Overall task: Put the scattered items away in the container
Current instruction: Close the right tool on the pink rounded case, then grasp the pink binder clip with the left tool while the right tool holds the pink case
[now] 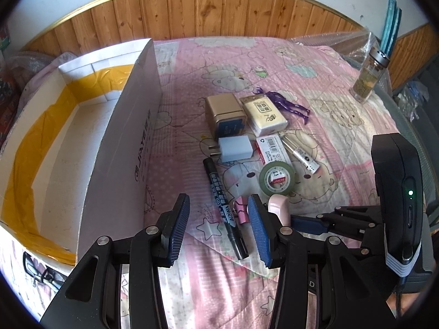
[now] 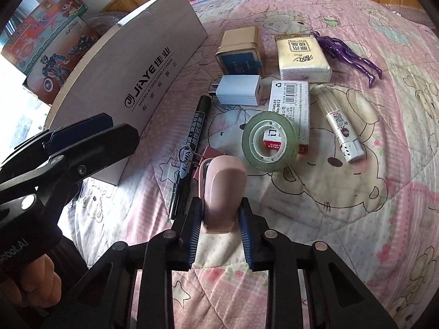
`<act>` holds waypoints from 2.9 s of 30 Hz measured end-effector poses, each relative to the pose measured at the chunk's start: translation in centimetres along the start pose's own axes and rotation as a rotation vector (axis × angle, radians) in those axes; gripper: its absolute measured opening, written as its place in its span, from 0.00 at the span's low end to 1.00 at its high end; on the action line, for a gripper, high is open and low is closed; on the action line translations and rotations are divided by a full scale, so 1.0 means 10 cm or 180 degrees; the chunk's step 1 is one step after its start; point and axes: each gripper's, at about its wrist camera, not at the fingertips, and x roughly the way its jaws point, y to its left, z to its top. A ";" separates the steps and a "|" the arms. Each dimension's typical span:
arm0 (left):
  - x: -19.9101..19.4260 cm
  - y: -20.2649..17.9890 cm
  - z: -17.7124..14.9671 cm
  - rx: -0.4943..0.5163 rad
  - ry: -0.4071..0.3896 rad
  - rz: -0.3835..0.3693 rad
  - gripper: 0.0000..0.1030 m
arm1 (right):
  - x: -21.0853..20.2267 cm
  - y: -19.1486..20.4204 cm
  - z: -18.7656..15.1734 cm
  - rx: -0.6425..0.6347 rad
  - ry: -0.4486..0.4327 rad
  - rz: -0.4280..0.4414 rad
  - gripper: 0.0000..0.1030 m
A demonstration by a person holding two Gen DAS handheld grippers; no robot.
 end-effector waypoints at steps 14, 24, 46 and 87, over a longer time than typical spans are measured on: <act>0.11 0.05 -0.07 -0.0160 0.0223 -0.0246 0.45 | -0.23 -0.01 -0.11 -0.0115 0.0102 -0.0424 0.25; 0.51 -0.05 -0.18 -0.0103 0.0445 -0.0189 0.46 | -0.33 -0.06 -0.08 0.0057 0.0082 -0.0316 0.26; 0.47 -0.31 -0.08 0.0230 0.0191 -0.0847 0.46 | -0.36 -0.56 -0.02 0.0141 0.0082 -0.0501 0.26; 0.83 -0.43 -0.17 0.0686 0.0085 -0.0697 0.36 | -0.34 -0.60 0.03 0.0241 0.0049 -0.0442 0.27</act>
